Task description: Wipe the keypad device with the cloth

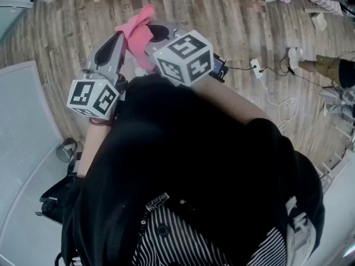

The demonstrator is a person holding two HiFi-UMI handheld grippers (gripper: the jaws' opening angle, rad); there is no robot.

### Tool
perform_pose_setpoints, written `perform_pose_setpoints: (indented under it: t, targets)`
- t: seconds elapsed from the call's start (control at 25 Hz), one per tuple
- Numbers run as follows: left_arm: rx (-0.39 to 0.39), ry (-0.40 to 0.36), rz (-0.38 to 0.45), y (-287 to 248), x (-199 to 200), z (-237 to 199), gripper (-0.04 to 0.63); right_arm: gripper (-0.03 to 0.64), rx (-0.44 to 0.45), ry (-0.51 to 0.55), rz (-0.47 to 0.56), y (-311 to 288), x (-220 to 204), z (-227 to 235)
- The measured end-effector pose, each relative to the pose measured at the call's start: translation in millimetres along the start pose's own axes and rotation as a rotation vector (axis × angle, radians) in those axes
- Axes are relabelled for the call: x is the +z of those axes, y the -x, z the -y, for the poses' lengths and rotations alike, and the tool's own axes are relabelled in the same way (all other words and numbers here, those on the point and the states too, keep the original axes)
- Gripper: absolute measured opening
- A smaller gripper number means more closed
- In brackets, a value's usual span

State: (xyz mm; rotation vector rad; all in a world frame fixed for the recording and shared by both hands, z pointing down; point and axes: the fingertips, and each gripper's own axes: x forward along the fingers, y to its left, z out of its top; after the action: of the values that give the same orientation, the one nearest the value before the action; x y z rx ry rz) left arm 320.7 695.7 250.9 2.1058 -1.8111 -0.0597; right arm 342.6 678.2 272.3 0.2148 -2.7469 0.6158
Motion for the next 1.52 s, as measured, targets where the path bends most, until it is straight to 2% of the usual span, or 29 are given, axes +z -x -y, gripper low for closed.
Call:
perform_pose_setpoints:
  t: [0.36,1.12,1.28,1.52]
  targets:
    - [-0.009,-0.002,-0.003,-10.6,-0.3,9.4,0.005,0.061,-0.003,-0.004,0.021,9.9,2.4,9.3]
    - [-0.022,-0.035,-0.028,-51.5,-3.0,34.1,0.005,0.061,0.033,-0.108,0.056,33.6,3.9,49.7]
    - [-0.018,-0.048,-0.052,-67.2,-3.6,28.9,0.005,0.063,0.027,-0.135,0.049,27.7,7.0,65.7]
    - [-0.054,-0.02,-0.062,-88.5,1.3,18.5,0.005,0.063,0.012,-0.152,0.047,19.3,16.1,85.0]
